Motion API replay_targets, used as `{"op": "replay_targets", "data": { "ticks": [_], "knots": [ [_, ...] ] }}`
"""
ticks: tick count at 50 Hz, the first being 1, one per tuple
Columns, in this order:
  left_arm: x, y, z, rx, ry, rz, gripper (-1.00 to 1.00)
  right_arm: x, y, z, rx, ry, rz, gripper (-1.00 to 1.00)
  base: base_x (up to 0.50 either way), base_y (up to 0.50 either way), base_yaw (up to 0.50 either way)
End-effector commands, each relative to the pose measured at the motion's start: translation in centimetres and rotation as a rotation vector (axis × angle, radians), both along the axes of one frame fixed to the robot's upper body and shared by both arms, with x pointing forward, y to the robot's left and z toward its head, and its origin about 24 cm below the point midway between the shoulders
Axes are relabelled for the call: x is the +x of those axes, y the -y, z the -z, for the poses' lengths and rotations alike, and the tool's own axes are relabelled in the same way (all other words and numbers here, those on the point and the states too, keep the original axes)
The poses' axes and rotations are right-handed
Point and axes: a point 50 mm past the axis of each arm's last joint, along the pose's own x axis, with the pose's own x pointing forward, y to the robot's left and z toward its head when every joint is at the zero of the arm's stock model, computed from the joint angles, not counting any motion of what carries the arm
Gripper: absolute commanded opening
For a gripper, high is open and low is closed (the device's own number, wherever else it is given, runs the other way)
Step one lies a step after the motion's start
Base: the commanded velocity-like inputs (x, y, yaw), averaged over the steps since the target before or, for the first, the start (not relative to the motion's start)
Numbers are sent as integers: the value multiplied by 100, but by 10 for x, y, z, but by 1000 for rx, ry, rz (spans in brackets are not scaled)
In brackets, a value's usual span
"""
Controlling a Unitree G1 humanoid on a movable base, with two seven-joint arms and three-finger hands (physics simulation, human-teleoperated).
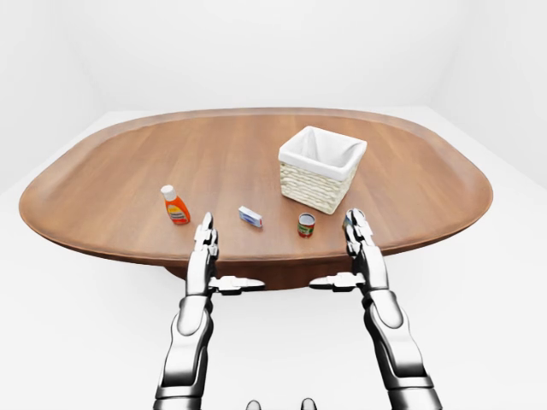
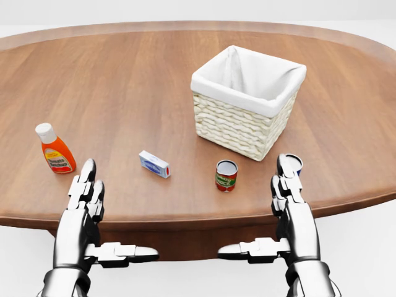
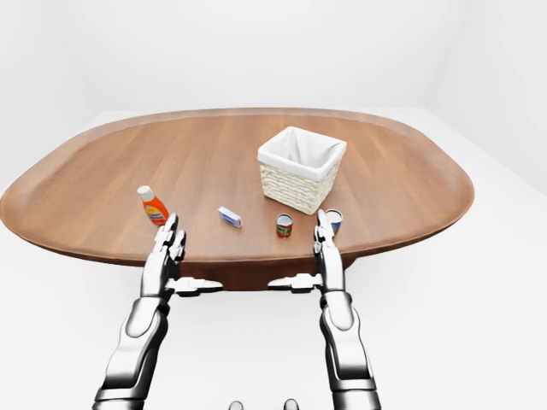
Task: Pick up the alphabet soup and the cream cheese box, and put them in the basket.
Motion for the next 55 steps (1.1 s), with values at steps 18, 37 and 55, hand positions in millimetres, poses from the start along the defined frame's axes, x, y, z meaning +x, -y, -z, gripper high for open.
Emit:
{"op": "replay_targets", "data": {
  "ticks": [18, 37, 55],
  "knots": [
    [2, -7, 2, 0, -13, 5, 100, 0, 5, 0, 1, -2, -12, 100, 0, 0, 0],
    [0, -6, 1, 14, -6, 8, 100, 1, 5, 1, 5, -10, -11, 100, 0, -1, 0],
    [-1, -6, 1, 14, -3, 9, 100, 2, 5, 3, 6, -15, -11, 100, 0, -25, 0]
  ]
}}
